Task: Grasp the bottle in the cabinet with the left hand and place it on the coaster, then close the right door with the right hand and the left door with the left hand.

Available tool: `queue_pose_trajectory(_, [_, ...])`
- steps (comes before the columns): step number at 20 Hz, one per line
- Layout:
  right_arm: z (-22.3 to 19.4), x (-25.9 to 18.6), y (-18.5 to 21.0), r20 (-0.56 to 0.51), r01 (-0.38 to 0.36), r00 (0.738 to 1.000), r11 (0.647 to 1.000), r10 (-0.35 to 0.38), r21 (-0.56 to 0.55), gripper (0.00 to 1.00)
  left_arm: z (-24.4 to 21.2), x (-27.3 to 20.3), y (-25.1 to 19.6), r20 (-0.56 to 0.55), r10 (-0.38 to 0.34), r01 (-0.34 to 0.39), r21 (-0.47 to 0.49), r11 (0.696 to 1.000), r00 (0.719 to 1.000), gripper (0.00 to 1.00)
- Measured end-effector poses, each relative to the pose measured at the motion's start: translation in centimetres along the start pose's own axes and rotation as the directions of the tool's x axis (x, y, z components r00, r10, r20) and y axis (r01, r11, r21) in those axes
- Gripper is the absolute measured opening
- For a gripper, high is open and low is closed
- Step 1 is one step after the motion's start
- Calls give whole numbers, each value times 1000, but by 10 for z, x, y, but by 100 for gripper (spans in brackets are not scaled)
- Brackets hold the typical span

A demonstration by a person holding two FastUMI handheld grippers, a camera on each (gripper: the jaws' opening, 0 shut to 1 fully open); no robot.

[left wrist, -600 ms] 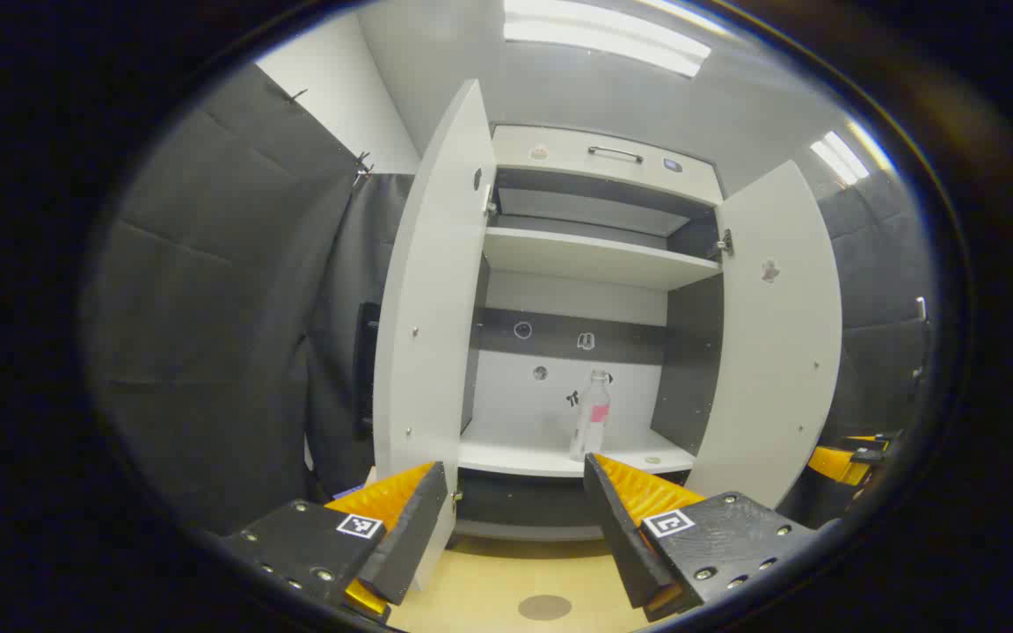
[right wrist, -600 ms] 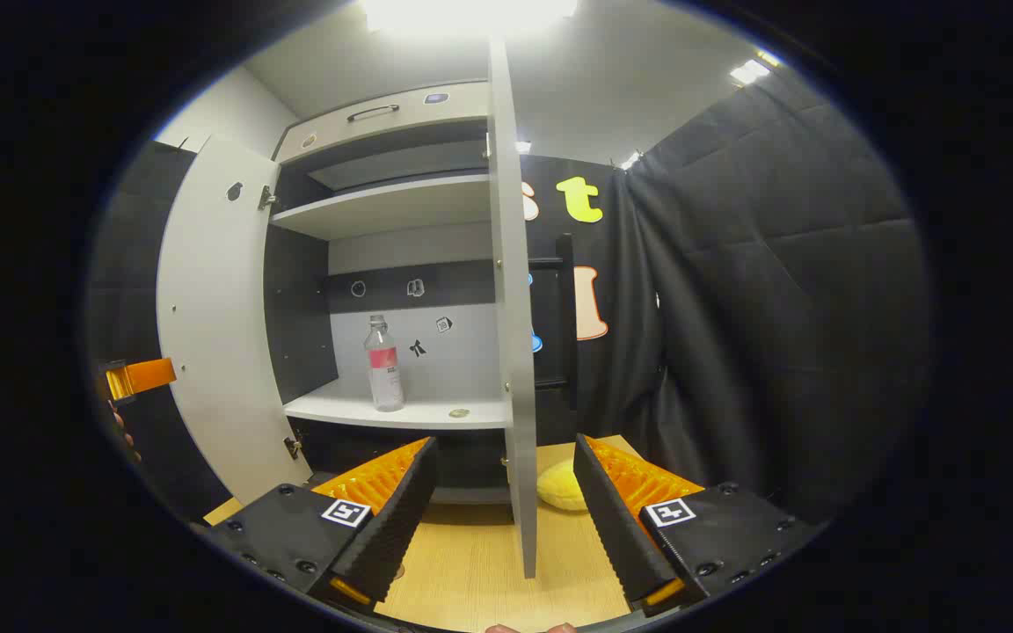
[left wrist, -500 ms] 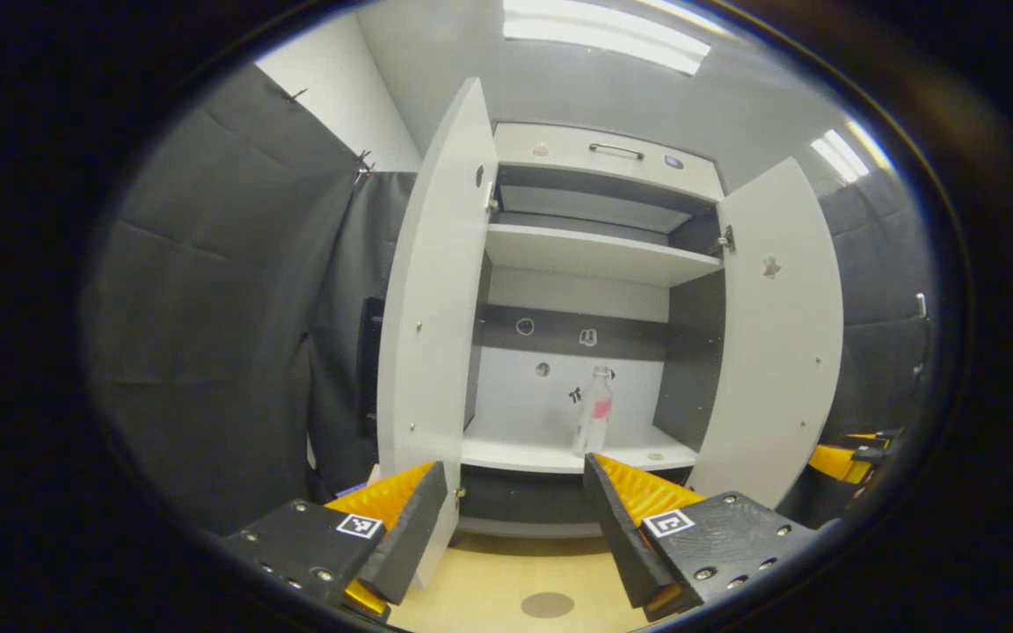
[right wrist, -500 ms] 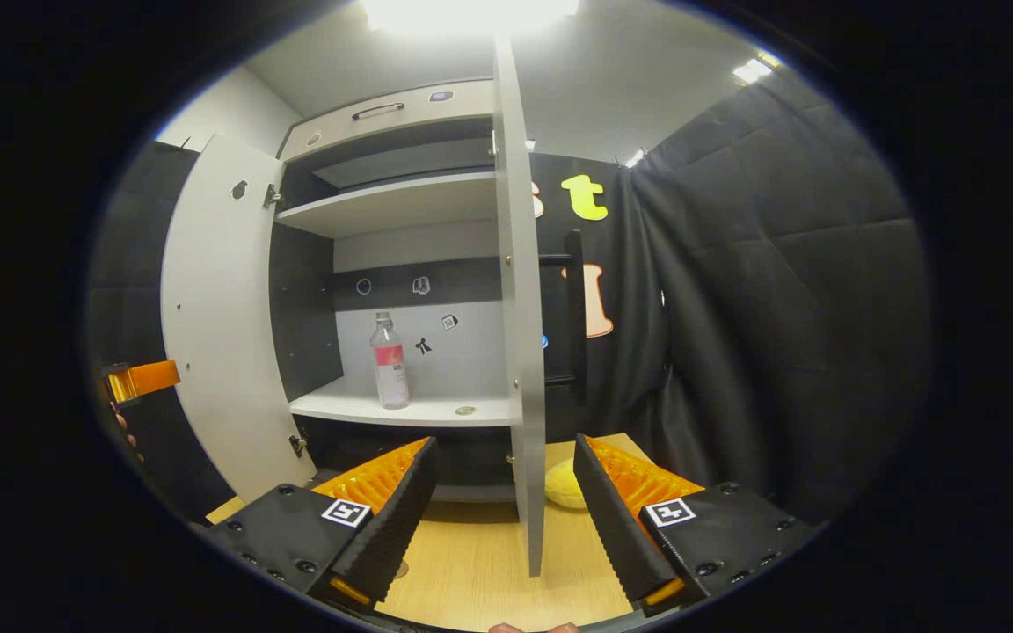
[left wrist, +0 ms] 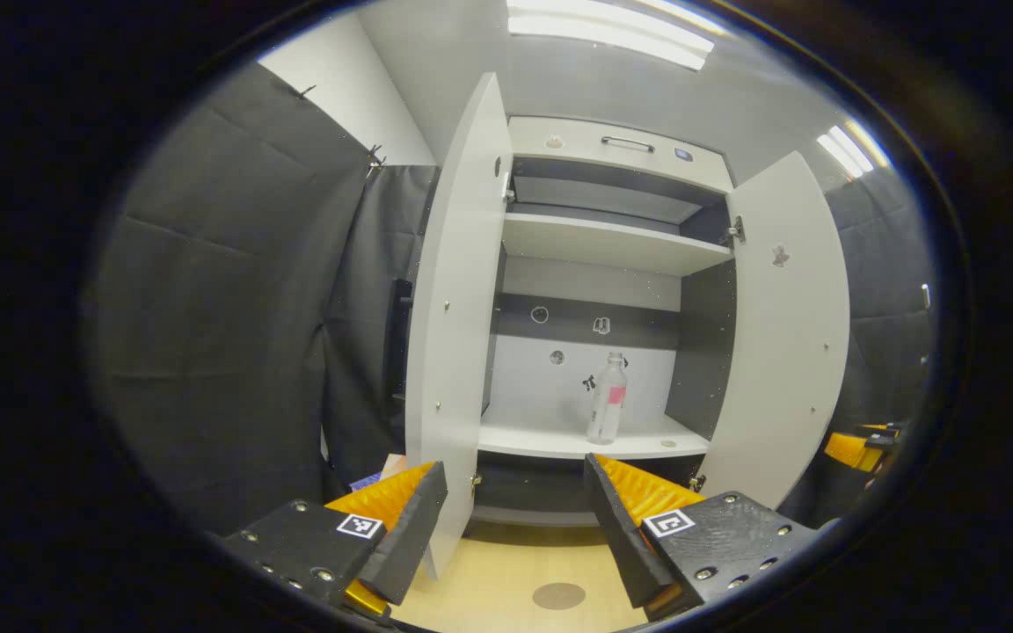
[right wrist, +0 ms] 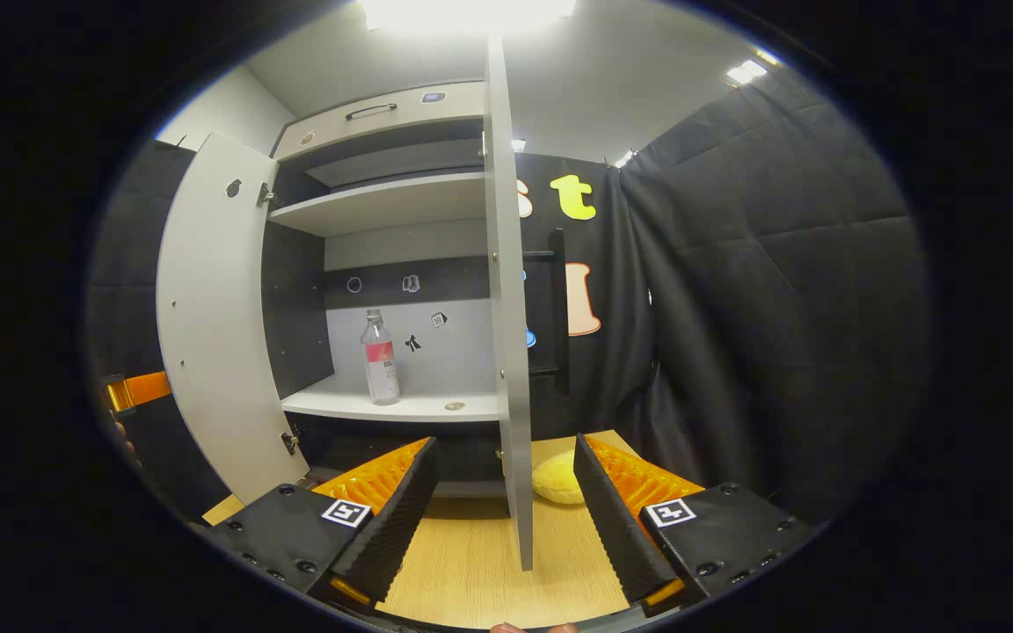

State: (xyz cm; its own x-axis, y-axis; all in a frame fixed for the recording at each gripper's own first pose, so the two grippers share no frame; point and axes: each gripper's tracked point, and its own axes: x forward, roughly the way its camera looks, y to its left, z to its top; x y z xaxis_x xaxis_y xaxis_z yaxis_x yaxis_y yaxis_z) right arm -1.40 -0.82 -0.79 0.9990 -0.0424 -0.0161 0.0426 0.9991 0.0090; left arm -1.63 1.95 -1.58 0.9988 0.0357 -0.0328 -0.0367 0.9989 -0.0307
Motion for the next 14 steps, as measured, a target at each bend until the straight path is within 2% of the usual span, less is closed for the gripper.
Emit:
queue_pose_trajectory(2, [1,-3,-2,-2,12,1000,1000,-12,6,96,1,-1,5,7,1,-1,-11,1000,1000,92])
queue_pose_trajectory(7, [8,-13,-8,13,55,998,998,-55,1,97,-12,-16,15,-14,-7,8,37,999,1000,91])
queue_pose_trajectory(10, [6,-20,-9,6,71,997,997,-71,-12,97,-34,-24,12,-60,-34,34,-14,999,998,91])
queue_pose_trajectory(14, [12,-35,-25,18,136,991,991,-136,-3,97,-47,-28,1,-86,-89,86,-38,996,992,91])
